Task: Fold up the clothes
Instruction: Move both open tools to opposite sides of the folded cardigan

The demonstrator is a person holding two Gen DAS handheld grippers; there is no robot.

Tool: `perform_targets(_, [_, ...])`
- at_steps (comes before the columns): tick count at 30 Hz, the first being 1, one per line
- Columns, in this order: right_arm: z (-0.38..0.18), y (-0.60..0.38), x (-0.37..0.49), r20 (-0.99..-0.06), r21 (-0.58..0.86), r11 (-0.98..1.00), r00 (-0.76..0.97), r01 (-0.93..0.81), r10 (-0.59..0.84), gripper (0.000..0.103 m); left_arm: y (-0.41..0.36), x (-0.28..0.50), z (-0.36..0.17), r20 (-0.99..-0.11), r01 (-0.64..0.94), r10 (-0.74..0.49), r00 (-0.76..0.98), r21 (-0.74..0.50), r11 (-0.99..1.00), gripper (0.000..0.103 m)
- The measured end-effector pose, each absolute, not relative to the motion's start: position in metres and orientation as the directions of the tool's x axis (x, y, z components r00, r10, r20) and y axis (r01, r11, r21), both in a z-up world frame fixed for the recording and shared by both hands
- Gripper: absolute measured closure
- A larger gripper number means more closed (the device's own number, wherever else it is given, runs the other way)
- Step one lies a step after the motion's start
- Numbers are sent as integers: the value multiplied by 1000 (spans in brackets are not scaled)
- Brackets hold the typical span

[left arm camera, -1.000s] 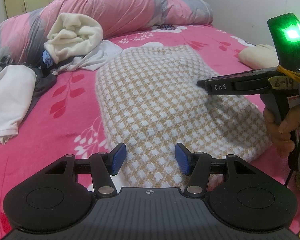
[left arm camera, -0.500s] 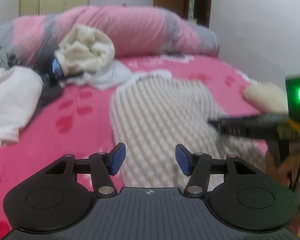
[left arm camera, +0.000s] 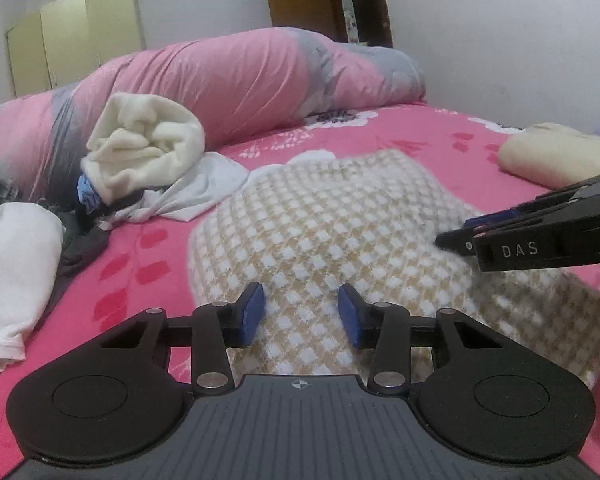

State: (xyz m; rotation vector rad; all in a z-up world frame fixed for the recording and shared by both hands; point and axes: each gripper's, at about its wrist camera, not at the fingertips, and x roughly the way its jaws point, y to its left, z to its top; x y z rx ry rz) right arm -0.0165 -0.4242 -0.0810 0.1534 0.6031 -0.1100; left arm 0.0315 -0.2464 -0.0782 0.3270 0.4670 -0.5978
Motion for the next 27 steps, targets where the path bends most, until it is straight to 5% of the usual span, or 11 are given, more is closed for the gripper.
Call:
perform_targets(14, [-83, -415, -22, -539, 70, 985, 837, 160, -97, 72, -228, 39, -76, -495, 651, -540, 681, 70, 756, 61])
perform_targets(21, [-45, -407, -16, -488, -18, 994, 867, 104, -99, 72, -217, 53, -39, -405, 661, -606, 685, -4, 750, 61])
perform_targets(27, [-26, -422, 24, -439, 18, 995, 895, 94, -77, 72, -240, 97, -48, -452, 651, -582, 677, -3, 759, 61])
